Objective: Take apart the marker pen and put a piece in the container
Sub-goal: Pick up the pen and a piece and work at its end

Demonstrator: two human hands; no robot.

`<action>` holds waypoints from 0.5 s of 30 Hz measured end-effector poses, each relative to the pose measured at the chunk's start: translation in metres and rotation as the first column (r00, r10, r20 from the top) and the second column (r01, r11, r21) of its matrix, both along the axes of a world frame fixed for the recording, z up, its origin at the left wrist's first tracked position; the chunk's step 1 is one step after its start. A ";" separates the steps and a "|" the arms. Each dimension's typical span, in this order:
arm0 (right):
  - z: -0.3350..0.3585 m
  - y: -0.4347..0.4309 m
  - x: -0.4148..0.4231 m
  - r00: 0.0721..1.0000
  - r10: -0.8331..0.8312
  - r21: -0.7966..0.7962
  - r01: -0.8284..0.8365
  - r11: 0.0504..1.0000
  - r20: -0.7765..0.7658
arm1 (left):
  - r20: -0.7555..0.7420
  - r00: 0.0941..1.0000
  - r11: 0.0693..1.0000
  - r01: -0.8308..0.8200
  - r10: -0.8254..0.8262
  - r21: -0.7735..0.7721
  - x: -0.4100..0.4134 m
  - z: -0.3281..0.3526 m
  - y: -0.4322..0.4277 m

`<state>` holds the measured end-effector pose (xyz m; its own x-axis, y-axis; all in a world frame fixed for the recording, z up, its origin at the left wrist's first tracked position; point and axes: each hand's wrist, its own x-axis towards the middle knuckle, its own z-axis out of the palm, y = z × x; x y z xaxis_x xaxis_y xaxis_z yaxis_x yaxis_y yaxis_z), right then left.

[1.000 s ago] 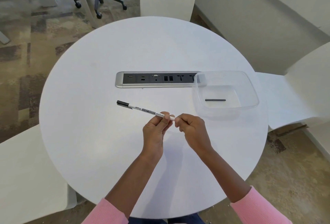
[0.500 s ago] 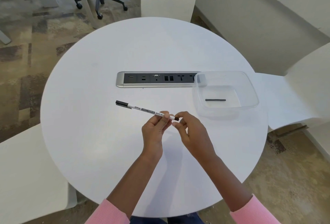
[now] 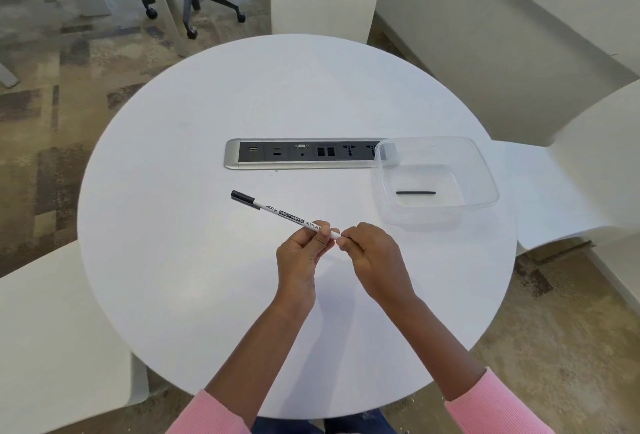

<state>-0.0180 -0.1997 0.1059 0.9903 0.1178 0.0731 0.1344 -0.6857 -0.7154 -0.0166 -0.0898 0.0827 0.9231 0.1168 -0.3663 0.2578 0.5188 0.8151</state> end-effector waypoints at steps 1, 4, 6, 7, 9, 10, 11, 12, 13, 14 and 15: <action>0.001 0.000 0.000 0.996 -0.030 0.080 0.036 0.996 -0.083 | 0.010 1.000 1.000 0.015 -0.015 0.014 0.000 -0.001 0.001; 0.007 -0.001 0.005 0.931 -0.046 0.304 0.164 0.938 -0.361 | 0.036 0.997 0.997 0.060 -0.062 0.044 0.001 -0.002 0.004; 0.009 -0.004 0.010 0.841 0.024 0.439 0.257 0.861 -0.540 | 0.050 0.994 0.994 0.093 -0.096 0.060 0.002 -0.003 0.006; 0.009 -0.006 0.011 0.791 0.069 0.487 0.303 0.819 -0.608 | 0.054 0.992 0.992 0.107 -0.111 0.073 0.002 -0.003 0.007; 0.008 -0.009 0.012 0.745 0.122 0.528 0.337 0.779 -0.655 | 0.057 0.991 0.989 0.116 -0.121 0.090 0.003 -0.005 0.008; 0.008 -0.009 0.012 0.757 0.123 0.529 0.320 0.786 -0.641 | 0.056 0.992 0.990 0.111 -0.116 0.089 0.003 -0.005 0.008; 0.007 -0.008 0.011 0.787 0.105 0.509 0.284 0.812 -0.607 | 0.053 0.993 0.991 0.101 -0.106 0.086 0.004 -0.005 0.008; 0.006 -0.006 0.009 0.828 0.070 0.460 0.237 0.856 -0.557 | 0.049 0.994 0.993 0.089 -0.093 0.076 0.005 -0.004 0.008; 0.005 -0.005 0.006 0.873 0.024 0.381 0.188 0.905 -0.487 | 0.042 0.996 0.995 0.076 -0.078 0.062 0.006 -0.004 0.008; 0.004 -0.003 0.004 0.918 -0.021 0.293 0.148 0.945 -0.396 | 0.034 0.997 0.997 0.062 -0.064 0.047 0.007 -0.004 0.008; 0.003 -0.002 0.002 0.953 -0.045 0.221 0.115 0.968 -0.298 | 0.026 0.998 0.998 0.051 -0.052 0.037 0.007 -0.004 0.009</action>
